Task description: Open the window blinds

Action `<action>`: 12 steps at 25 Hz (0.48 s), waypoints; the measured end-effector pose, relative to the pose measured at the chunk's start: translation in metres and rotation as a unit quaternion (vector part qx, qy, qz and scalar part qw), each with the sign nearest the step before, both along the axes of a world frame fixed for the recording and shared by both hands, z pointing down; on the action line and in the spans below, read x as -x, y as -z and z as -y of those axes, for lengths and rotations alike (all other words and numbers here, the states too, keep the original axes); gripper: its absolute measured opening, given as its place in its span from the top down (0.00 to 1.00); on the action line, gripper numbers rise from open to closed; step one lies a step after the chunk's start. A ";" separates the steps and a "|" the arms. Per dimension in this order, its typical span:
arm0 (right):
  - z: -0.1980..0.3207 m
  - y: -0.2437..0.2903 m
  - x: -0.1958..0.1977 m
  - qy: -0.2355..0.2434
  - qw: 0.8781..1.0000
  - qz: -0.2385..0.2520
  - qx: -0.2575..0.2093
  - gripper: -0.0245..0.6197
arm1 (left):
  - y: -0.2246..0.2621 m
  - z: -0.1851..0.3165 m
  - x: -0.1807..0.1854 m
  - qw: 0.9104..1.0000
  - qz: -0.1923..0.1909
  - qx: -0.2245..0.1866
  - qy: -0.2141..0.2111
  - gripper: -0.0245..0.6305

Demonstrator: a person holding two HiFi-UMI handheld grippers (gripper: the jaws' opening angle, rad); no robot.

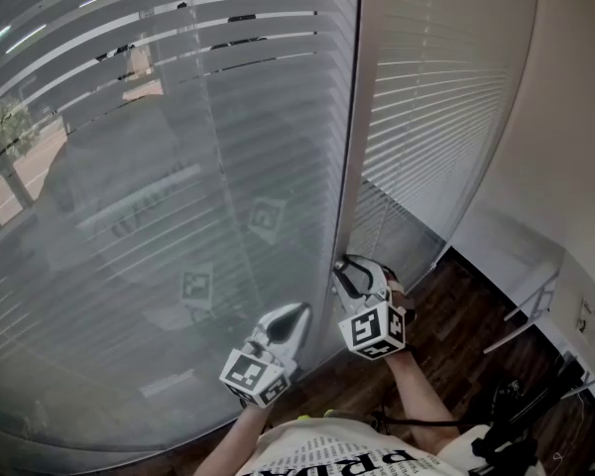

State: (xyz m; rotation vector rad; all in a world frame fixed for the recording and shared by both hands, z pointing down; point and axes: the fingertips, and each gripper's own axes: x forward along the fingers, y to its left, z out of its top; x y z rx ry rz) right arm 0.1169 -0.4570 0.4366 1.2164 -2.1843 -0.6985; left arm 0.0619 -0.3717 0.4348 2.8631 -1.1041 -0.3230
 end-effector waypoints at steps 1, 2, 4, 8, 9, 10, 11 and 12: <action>0.000 0.000 0.000 0.001 1.000 0.007 0.004 0.76 | 0.000 0.000 0.000 1.000 0.000 0.000 0.000 0.97; 0.000 0.000 -0.001 0.001 1.000 0.013 0.007 0.76 | 0.000 0.000 0.001 1.000 0.000 0.000 0.001 0.97; 0.000 0.000 -0.001 0.001 1.000 0.026 0.014 0.76 | 0.000 0.001 0.001 1.000 -0.001 0.001 0.002 0.97; 0.002 0.001 -0.001 0.003 0.998 0.056 0.029 0.76 | 0.000 0.002 0.001 1.000 -0.002 0.000 -0.002 0.97; 0.002 0.001 -0.001 0.003 0.998 0.063 0.032 0.76 | 0.000 0.002 0.000 1.000 -0.001 0.001 -0.002 0.97; 0.002 0.002 -0.001 0.003 0.997 0.070 0.036 0.76 | 0.000 0.002 0.000 1.000 -0.001 0.001 -0.002 0.97; 0.002 0.002 -0.002 0.003 0.996 0.078 0.040 0.76 | 0.000 0.002 0.000 1.000 0.000 0.002 -0.002 0.97; 0.002 0.002 -0.002 0.002 0.995 0.085 0.045 0.76 | 0.001 0.002 0.000 1.000 0.000 0.002 -0.003 0.97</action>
